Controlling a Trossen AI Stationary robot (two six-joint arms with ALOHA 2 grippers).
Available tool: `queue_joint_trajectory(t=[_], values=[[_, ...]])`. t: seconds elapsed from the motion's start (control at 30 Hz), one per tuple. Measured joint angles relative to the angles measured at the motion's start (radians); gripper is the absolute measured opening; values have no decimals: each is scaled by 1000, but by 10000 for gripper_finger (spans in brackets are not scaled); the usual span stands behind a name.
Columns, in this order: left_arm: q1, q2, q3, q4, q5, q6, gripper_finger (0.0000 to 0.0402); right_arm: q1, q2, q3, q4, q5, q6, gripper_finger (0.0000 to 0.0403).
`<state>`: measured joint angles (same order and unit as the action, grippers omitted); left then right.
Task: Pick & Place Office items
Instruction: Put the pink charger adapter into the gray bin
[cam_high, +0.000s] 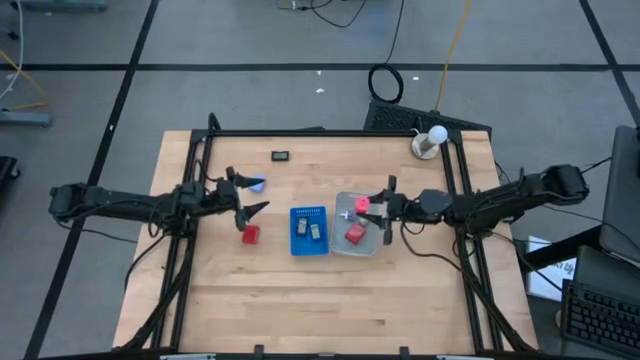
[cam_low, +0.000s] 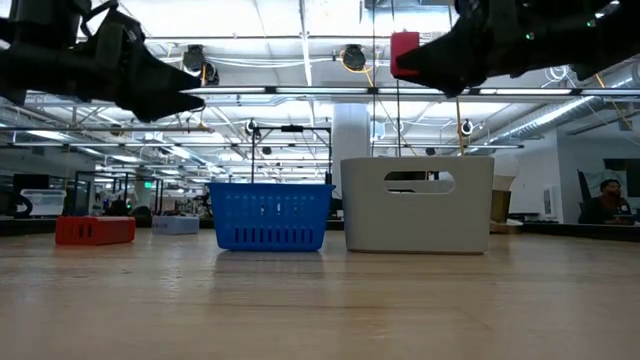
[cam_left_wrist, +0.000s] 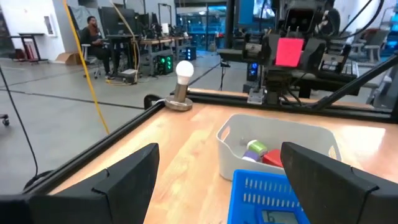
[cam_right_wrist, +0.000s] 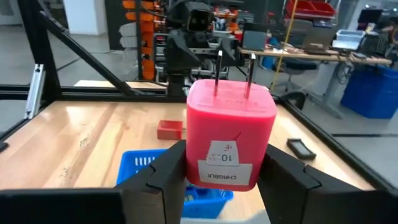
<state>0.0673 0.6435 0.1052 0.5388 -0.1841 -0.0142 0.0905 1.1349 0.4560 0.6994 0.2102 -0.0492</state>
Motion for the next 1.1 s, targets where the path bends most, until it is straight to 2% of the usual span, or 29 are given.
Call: queue_joint_trajectory(t=[0.27,0.5,0.7,0.87,1.1], values=[[0,-18,-16,12,1,-11,335,-32,-62,-99,15,-1,65,150],[3,-38,-16,17,0,12,335,-32,-67,-170,44,-1,135,157],[37,-49,-15,12,-4,5,335,-32,-65,-132,-91,-1,188,149],[51,-48,-15,0,1,-7,335,-30,-52,-99,-169,-7,218,158],[51,-48,-15,-41,0,-31,335,-30,47,-26,-206,-99,251,149]])
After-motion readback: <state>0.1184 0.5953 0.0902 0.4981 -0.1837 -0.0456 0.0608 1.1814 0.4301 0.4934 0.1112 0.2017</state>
